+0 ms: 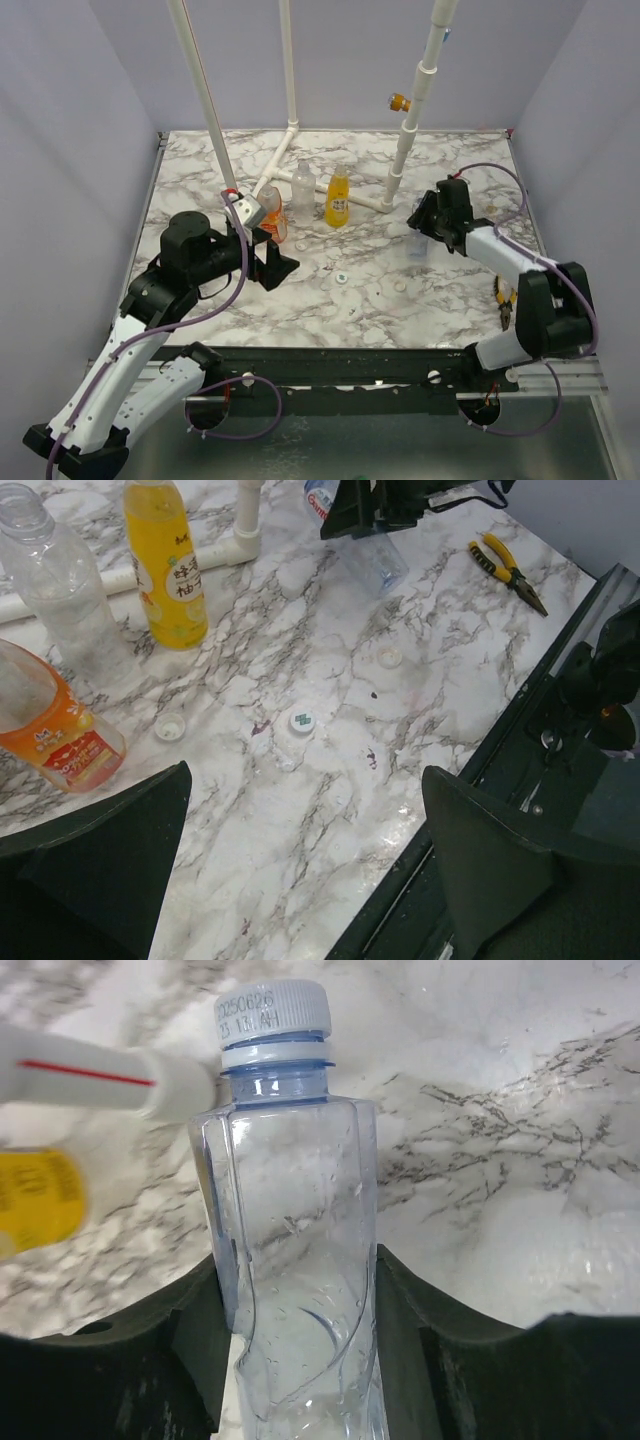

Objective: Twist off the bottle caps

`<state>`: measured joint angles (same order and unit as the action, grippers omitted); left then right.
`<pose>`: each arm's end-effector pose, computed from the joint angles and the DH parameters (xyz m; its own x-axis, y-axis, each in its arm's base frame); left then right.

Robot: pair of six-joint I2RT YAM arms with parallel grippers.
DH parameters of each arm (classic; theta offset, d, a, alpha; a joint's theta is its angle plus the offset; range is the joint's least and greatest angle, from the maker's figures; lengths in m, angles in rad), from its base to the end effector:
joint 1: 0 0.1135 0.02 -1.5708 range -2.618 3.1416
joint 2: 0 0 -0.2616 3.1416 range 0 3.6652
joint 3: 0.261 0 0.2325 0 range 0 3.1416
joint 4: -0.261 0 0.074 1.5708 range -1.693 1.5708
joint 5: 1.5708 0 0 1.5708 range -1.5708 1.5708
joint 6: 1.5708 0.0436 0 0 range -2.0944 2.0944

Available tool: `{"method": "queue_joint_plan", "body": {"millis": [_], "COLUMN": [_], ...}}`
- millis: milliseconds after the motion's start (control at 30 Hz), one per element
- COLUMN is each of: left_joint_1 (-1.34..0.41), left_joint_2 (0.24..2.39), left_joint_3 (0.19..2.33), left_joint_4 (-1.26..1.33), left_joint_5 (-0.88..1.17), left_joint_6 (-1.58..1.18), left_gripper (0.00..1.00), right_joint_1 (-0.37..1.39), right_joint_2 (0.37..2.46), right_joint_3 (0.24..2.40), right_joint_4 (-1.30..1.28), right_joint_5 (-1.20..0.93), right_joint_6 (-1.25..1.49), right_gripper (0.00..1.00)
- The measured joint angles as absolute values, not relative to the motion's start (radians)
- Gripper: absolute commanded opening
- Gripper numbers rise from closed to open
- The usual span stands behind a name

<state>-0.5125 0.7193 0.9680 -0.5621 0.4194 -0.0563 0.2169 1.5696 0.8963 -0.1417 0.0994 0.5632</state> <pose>0.1085 -0.0814 0.3642 -0.3125 0.1168 -0.9427 0.7691 0.6136 -0.1789 0.3068 0.0632 0.1965 -0.6797 0.3942 -0.6185 0.2546 0.9177 0.3051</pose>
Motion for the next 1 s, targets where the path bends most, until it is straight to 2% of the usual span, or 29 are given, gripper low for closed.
{"method": "queue_joint_plan", "body": {"millis": [200,400,700,1000], "left_joint_1": [-0.513,-0.513,-0.513,-0.513], "left_joint_2": [0.77,0.844,0.922,0.915], "left_joint_3": [0.965,0.963,0.956,0.953], "left_joint_4": [-0.539,-0.478,-0.346,-0.286], "left_joint_5": [0.452,0.519,0.697,0.728], "left_joint_6": [-0.121,-0.263,-0.392,-0.424], "left_gripper": [0.99,0.99,0.99,0.99], "right_joint_1": [0.263,0.532,0.825,0.946], "right_joint_2": [1.255,1.109,1.142,1.269], "right_joint_3": [0.771,0.744,0.889,1.055], "right_joint_4": [-0.043,0.03,0.159,0.328], "right_joint_5": [0.092,0.176,0.305,0.323], "right_joint_6": [0.621,0.648,0.633,0.599], "right_gripper": [0.41,0.41,0.46,0.48]}}
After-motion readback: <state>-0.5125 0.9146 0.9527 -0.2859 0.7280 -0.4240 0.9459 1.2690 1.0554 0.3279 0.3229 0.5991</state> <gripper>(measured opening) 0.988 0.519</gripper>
